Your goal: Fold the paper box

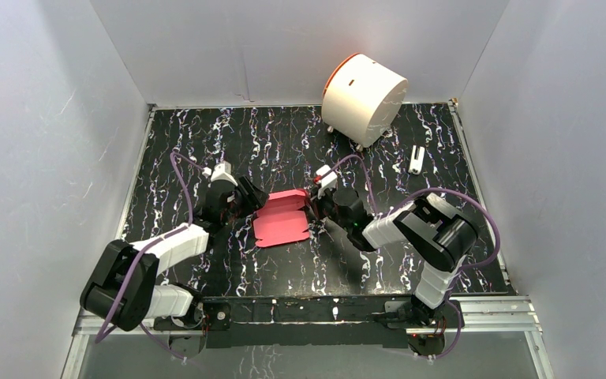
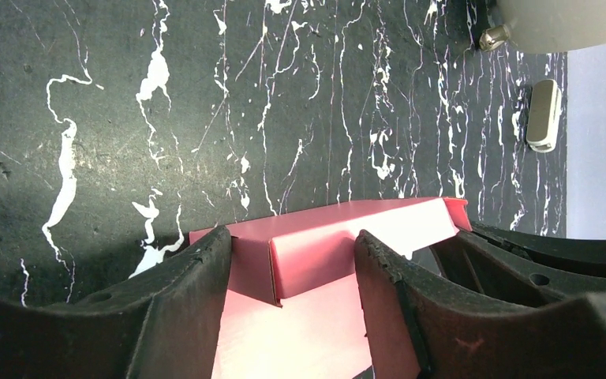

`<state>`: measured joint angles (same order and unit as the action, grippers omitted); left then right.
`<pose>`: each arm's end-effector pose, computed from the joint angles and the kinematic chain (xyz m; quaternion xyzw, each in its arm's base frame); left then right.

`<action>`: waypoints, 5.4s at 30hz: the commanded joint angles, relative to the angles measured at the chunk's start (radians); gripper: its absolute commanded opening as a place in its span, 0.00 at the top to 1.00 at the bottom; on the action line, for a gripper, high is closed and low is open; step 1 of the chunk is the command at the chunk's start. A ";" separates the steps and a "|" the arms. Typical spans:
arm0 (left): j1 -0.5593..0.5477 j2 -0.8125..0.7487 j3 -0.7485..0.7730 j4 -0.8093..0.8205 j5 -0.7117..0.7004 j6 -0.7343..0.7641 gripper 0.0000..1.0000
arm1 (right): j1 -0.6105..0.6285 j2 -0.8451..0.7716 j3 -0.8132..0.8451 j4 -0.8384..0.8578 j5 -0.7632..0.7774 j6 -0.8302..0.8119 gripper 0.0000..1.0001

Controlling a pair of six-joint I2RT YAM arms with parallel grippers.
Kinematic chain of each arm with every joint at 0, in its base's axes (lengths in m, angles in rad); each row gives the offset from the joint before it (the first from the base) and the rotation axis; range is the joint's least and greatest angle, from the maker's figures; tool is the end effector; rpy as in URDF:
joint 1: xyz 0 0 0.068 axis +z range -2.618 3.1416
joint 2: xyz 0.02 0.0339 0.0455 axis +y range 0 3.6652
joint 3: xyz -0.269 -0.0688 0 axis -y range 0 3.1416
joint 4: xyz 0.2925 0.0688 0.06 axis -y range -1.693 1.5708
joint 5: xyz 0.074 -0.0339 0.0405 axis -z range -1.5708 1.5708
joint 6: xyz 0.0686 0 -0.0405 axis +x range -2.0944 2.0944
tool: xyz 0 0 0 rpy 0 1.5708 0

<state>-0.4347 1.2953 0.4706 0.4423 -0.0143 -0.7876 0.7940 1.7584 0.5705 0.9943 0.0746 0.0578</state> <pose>0.2922 -0.1346 0.1451 -0.1494 0.8150 -0.3164 0.4619 0.2664 0.2637 0.1015 -0.2555 0.7284 0.2361 0.5902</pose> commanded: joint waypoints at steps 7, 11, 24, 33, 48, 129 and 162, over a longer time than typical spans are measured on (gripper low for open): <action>-0.037 -0.087 -0.052 -0.016 0.141 -0.085 0.46 | 0.062 -0.040 0.112 -0.126 0.082 0.076 0.88; -0.039 -0.088 -0.049 -0.030 0.144 -0.078 0.46 | 0.080 -0.051 0.107 -0.095 -0.025 -0.017 0.88; -0.041 -0.187 0.100 -0.349 -0.113 0.104 0.34 | 0.061 -0.003 0.026 -0.042 0.019 -0.138 0.89; -0.096 -0.109 0.239 -0.412 -0.151 0.155 0.30 | 0.060 -0.012 0.020 -0.037 -0.008 -0.146 0.88; -0.244 0.144 0.364 -0.375 -0.210 0.243 0.26 | 0.060 -0.003 0.011 -0.015 -0.021 -0.119 0.89; -0.260 0.167 0.297 -0.291 -0.158 0.412 0.73 | -0.158 0.311 0.177 0.204 -0.753 -0.116 0.35; -0.260 0.154 0.263 -0.227 -0.096 0.412 0.76 | -0.122 0.330 0.205 0.339 -0.821 -0.067 0.86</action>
<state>-0.6949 1.4750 0.7597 0.2470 -0.1211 -0.3752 0.6483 2.1139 0.7818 1.2312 -0.7307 -0.0216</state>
